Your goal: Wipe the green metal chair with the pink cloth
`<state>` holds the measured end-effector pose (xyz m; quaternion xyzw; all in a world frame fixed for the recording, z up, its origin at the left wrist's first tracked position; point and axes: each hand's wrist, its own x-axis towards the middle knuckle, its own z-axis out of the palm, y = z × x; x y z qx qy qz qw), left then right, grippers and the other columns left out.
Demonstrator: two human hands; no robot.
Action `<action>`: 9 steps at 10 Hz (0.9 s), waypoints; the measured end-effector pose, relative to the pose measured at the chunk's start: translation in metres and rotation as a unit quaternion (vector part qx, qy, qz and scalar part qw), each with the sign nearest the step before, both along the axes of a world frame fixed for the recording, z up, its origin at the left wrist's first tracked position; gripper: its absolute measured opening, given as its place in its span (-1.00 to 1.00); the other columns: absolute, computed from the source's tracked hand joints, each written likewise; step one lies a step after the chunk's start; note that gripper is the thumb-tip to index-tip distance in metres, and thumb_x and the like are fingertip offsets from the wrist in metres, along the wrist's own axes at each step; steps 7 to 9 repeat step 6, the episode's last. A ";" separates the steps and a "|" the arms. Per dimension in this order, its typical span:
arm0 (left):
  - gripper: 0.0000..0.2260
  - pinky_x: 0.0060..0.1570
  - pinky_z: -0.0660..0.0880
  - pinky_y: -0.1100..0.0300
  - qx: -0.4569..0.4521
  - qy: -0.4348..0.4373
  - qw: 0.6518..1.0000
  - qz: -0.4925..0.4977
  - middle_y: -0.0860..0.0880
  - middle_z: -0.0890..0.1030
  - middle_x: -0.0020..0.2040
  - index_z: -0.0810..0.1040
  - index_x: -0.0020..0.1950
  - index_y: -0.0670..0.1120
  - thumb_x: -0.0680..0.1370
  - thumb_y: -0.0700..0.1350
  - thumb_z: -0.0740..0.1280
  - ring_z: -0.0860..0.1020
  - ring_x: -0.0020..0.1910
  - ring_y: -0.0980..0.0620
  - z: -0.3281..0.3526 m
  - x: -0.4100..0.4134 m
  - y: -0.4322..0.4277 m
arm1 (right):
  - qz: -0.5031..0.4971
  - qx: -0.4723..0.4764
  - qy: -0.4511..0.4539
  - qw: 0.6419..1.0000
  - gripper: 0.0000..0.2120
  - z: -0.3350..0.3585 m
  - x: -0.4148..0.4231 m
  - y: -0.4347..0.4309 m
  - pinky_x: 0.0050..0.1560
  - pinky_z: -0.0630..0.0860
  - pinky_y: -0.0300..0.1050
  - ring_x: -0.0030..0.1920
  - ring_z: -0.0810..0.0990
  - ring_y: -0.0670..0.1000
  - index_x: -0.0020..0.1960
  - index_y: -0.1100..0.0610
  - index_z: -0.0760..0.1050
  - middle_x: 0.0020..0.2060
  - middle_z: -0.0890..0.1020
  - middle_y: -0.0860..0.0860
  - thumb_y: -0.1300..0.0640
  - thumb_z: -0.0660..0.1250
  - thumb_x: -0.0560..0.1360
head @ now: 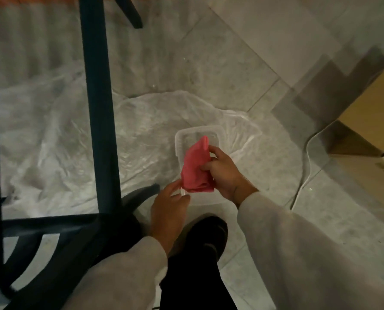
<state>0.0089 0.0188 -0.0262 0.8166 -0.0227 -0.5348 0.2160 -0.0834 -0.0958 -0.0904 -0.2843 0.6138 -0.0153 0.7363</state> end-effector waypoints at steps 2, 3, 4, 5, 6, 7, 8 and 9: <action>-0.56 0.36 0.40 0.07 0.002 0.015 0.997 -0.071 0.01 0.52 0.36 0.48 0.40 0.04 0.53 -0.22 0.36 0.49 0.33 0.02 -0.017 0.004 0.003 | 0.016 -0.047 0.019 0.999 -0.36 -0.032 0.017 -0.014 0.01 0.57 -0.02 0.12 0.58 0.12 0.34 -0.01 0.45 0.13 0.62 0.10 0.47 0.16 0.37; -0.54 0.36 0.41 -0.02 0.010 0.039 0.997 -0.060 -0.04 0.53 0.36 0.42 0.44 0.04 0.55 -0.19 0.35 0.50 0.33 0.00 -0.019 0.004 0.002 | 0.036 -0.049 0.051 0.997 -0.42 -0.043 0.017 -0.010 0.02 0.59 0.05 0.11 0.58 0.13 0.37 0.00 0.43 0.14 0.60 0.05 0.40 0.11 0.45; -0.52 0.37 0.39 -0.01 0.012 0.056 0.996 -0.067 -0.08 0.51 0.39 0.38 0.46 0.03 0.55 -0.19 0.35 0.49 0.34 -0.01 -0.023 0.006 0.006 | 0.121 -0.078 0.122 0.982 -0.55 -0.043 0.015 0.004 0.02 0.48 -0.08 0.15 0.54 0.14 0.44 -0.01 0.32 0.22 0.54 0.05 0.23 0.10 0.58; -0.50 0.40 0.35 0.02 0.010 0.073 0.995 -0.065 -0.08 0.46 0.43 0.34 0.49 0.03 0.57 -0.18 0.34 0.43 0.39 -0.01 -0.020 0.004 0.006 | 0.173 -0.144 0.186 0.956 -0.50 -0.035 0.011 0.015 0.21 0.40 -0.03 0.27 0.49 0.17 0.47 0.01 0.26 0.28 0.51 0.11 0.22 0.17 0.54; -0.49 0.42 0.33 -0.01 0.012 0.048 0.996 -0.068 -0.07 0.45 0.44 0.33 0.49 0.04 0.56 -0.16 0.35 0.42 0.40 -0.02 -0.018 0.002 0.005 | 0.185 -0.163 0.206 0.947 -0.53 -0.019 0.005 0.019 0.17 0.34 -0.18 0.28 0.48 0.17 0.45 0.15 0.29 0.30 0.49 0.17 0.28 0.19 0.55; -0.49 0.42 0.33 -0.01 0.012 0.048 0.996 -0.068 -0.07 0.45 0.44 0.33 0.49 0.04 0.56 -0.16 0.35 0.42 0.40 -0.02 -0.018 0.002 0.005 | 0.185 -0.163 0.206 0.947 -0.53 -0.019 0.005 0.019 0.17 0.34 -0.18 0.28 0.48 0.17 0.45 0.15 0.29 0.30 0.49 0.17 0.28 0.19 0.55; -0.49 0.42 0.33 -0.01 0.012 0.048 0.996 -0.068 -0.07 0.45 0.44 0.33 0.49 0.04 0.56 -0.16 0.35 0.42 0.40 -0.02 -0.018 0.002 0.005 | 0.185 -0.163 0.206 0.947 -0.53 -0.019 0.005 0.019 0.17 0.34 -0.18 0.28 0.48 0.17 0.45 0.15 0.29 0.30 0.49 0.17 0.28 0.19 0.55; -0.49 0.42 0.33 -0.01 0.012 0.048 0.996 -0.068 -0.07 0.45 0.44 0.33 0.49 0.04 0.56 -0.16 0.35 0.42 0.40 -0.02 -0.018 0.002 0.005 | 0.185 -0.163 0.206 0.947 -0.53 -0.019 0.005 0.019 0.17 0.34 -0.18 0.28 0.48 0.17 0.45 0.15 0.29 0.30 0.49 0.17 0.28 0.19 0.55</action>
